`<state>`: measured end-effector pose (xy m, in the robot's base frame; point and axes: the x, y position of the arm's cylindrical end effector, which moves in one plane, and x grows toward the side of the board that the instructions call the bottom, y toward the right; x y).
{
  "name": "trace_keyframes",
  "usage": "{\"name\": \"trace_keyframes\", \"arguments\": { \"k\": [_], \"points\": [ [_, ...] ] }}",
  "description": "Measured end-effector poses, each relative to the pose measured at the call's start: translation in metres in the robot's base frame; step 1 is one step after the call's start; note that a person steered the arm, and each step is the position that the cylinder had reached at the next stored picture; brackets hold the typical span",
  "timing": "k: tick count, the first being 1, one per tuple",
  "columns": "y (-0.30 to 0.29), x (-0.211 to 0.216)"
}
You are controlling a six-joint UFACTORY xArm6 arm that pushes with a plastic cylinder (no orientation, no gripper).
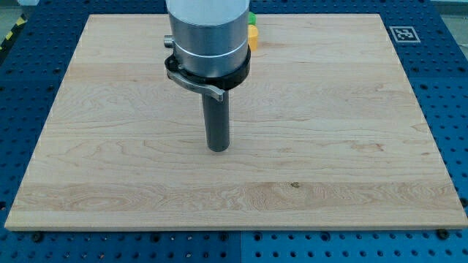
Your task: Slide the blue cube and the yellow hexagon towards the center right
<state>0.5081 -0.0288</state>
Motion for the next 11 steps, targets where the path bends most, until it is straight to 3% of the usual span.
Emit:
{"name": "trace_keyframes", "arguments": {
  "k": [4, 6, 7, 9, 10, 11],
  "points": [
    [0.0, 0.029],
    [0.012, 0.013],
    [0.007, -0.044],
    [-0.158, -0.129],
    [-0.182, -0.208],
    [-0.142, -0.276]
  ]
}}
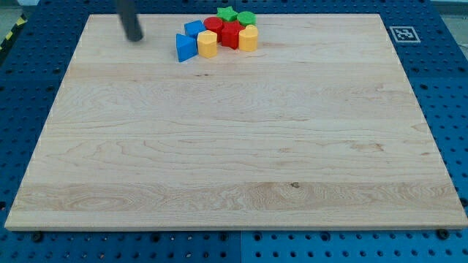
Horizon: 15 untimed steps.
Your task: Slide the blue cube and the yellow hexagon towards the center right
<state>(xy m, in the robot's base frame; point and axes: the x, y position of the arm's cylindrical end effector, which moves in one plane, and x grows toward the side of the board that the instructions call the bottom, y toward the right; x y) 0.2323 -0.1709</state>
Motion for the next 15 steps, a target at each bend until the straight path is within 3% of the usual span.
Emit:
{"name": "trace_keyframes", "arguments": {
  "k": [2, 8, 11, 13, 15],
  "points": [
    [0.025, -0.029],
    [0.096, 0.062],
    [0.118, 0.056],
    [0.175, 0.057],
    [0.232, 0.121]
  ]
}}
